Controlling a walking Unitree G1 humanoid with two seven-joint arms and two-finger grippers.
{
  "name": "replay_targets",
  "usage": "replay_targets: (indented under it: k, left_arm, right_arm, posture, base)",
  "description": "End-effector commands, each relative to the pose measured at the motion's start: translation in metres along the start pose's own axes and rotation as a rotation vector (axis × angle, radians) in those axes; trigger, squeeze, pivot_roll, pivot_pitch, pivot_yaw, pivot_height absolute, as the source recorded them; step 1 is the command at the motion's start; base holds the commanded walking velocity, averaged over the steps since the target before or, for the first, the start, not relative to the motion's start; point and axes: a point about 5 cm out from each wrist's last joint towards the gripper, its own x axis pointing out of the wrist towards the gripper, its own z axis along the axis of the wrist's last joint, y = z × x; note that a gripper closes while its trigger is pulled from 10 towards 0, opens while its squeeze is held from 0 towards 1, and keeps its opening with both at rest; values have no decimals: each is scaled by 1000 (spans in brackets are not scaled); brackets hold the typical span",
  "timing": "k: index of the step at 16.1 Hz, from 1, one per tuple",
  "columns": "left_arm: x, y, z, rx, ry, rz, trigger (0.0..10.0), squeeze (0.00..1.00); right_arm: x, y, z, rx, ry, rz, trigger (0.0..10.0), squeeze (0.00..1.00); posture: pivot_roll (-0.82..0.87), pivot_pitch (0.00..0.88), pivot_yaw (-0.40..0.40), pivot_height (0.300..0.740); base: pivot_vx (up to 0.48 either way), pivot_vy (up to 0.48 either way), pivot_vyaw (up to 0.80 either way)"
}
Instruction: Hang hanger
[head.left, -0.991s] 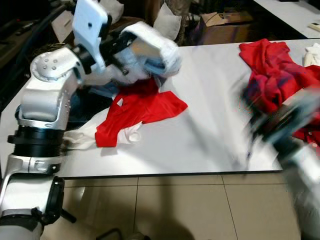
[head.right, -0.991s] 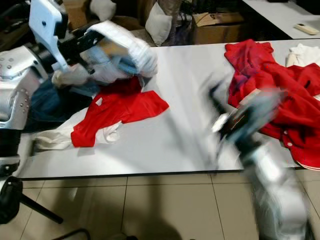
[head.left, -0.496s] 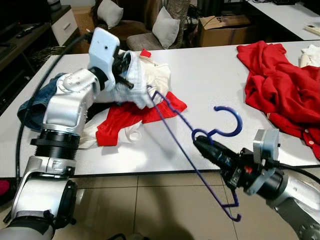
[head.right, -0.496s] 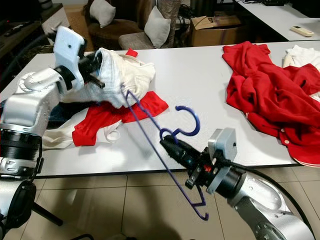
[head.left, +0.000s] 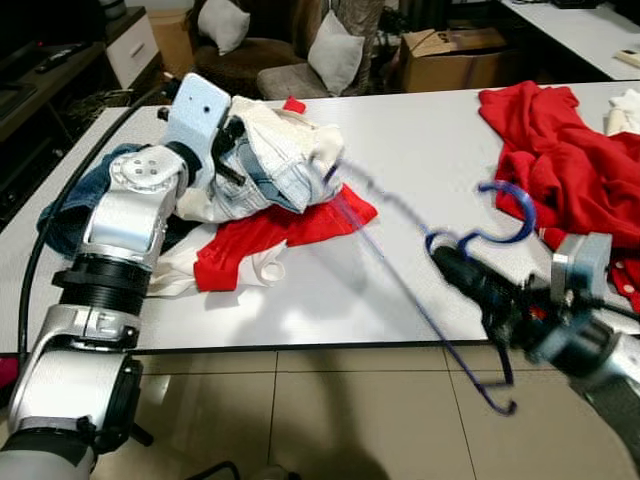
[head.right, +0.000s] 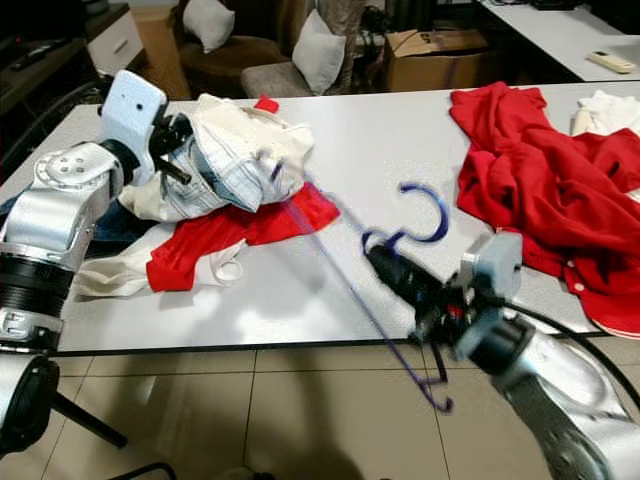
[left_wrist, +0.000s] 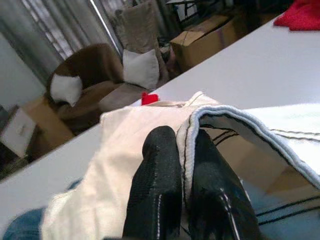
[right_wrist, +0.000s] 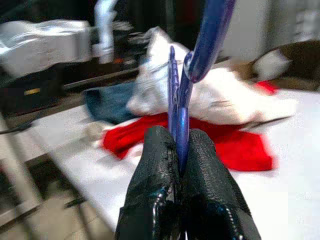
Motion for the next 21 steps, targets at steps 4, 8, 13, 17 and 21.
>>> replay_targets:
  k: [4, 8, 13, 17, 21]
  left_arm:
    - [3, -11, 10, -61, -40, -61, 0, 0]
    - [-3, -23, 22, -45, -73, -177, 0, 0]
    - [-14, -38, 21, 10, -28, -316, 0, 0]
    - [-17, -45, 20, -24, -29, -328, 0, 0]
    - [-17, -55, 34, -148, -118, -364, 0, 0]
  right_arm:
    - [8, 17, -6, 48, 38, 120, 10000, 0]
    - [24, -2, -22, 29, 125, -51, 10000, 0]
    - [44, -29, -25, 36, 86, -274, 10000, 0]
    - [60, -26, -13, 72, -21, -233, 10000, 0]
    - [82, -8, -35, 180, 92, -111, 10000, 0]
  posture:
    - [-125, 0, 84, 740]
    - [-135, 0, 94, 740]
    - [-131, 0, 86, 740]
    - [-132, 0, 79, 740]
    - [-134, 0, 75, 740]
  base:
    - [0, 0, 0]
    - [0, 0, 0]
    - [0, 0, 0]
    - [0, 0, 0]
    - [0, 0, 0]
